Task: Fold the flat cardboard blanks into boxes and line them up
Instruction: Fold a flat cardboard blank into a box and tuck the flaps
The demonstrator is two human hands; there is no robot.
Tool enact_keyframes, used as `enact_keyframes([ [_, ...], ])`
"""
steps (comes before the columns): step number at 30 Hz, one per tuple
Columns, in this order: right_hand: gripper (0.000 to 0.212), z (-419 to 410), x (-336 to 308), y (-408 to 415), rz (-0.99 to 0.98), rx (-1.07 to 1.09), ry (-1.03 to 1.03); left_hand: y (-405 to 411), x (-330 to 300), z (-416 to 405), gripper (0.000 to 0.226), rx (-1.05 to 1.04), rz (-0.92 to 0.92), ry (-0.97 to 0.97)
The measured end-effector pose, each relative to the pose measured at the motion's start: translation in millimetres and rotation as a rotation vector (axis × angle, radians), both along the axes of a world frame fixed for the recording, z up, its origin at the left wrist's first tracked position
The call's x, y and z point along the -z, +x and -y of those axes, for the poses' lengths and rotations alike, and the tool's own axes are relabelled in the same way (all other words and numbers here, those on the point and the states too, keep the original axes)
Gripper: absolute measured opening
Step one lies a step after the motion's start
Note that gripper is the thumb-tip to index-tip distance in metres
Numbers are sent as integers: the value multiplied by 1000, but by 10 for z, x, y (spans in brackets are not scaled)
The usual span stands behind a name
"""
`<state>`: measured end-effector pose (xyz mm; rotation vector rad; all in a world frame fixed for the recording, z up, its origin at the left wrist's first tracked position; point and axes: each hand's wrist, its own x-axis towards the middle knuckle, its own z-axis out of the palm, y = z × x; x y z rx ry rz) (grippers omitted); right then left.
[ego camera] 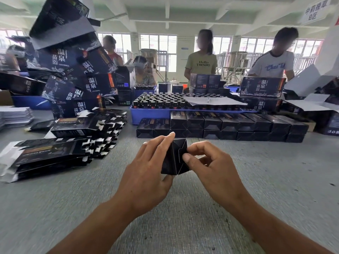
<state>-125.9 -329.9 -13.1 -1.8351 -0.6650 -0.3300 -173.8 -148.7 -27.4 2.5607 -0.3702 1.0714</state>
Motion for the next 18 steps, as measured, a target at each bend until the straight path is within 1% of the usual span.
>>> enact_keyframes([
  [3, 18, 7, -9, 27, -89, -17, 41, 8, 5, 23, 100, 15, -19, -11],
  [5, 16, 5, -9, 37, -118, -50, 58, 11, 3, 23, 102, 18, -23, -15],
  [10, 10, 3, 4, 51, -117, -40, 56, 1, -2, 20, 96, 16, -23, -2],
  [18, 11, -7, 7, 40, -105, 1, 70, -18, -17, 39, 95, 30, -40, 0],
])
